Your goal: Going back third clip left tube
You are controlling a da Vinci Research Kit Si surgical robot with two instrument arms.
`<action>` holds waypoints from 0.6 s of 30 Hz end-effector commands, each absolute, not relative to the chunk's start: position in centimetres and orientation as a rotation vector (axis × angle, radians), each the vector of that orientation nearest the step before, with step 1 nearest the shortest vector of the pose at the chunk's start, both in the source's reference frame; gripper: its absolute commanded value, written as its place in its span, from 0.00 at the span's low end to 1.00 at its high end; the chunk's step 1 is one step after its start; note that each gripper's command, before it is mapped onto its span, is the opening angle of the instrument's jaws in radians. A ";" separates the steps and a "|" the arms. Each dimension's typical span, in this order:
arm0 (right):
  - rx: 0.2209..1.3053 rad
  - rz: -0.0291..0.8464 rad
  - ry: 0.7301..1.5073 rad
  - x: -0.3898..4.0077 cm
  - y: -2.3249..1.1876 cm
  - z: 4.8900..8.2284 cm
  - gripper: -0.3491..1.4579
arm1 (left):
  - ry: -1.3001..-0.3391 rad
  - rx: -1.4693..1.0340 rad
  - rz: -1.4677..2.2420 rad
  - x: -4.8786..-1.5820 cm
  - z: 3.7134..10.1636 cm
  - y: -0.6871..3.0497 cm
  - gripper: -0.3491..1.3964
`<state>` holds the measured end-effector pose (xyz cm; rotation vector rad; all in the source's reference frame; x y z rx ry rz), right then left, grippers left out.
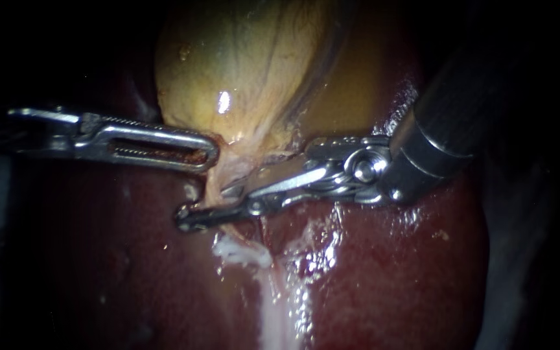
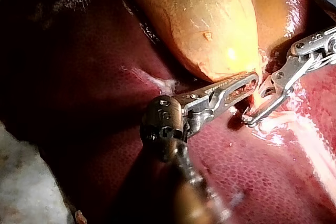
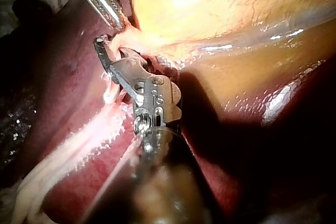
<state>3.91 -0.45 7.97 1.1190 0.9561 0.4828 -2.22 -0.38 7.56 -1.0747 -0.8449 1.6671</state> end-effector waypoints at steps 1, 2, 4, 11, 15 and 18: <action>1.113 0.486 0.956 3.90 -0.46 7.96 0.00 | -0.846 -1.075 1.667 -2.22 7.55 -0.38 0.00; 1.110 0.487 0.954 3.91 -0.46 7.95 0.00 | -0.846 -1.075 1.667 -2.21 7.55 -0.38 0.00; 1.094 0.492 0.943 3.91 -0.48 7.93 0.00 | -0.846 -1.075 1.667 -2.21 7.55 -0.38 0.00; 1.054 0.508 0.921 3.91 -0.51 7.90 0.00 | -0.846 -1.075 1.667 -2.21 7.55 -0.39 0.00; 1.032 0.519 0.912 3.90 -0.53 7.86 0.00 | -0.845 -1.075 1.667 -2.21 7.54 -0.39 0.00; 1.025 0.522 0.910 3.92 -0.56 7.83 0.00 | -0.845 -1.075 1.667 -2.21 7.53 -0.40 0.00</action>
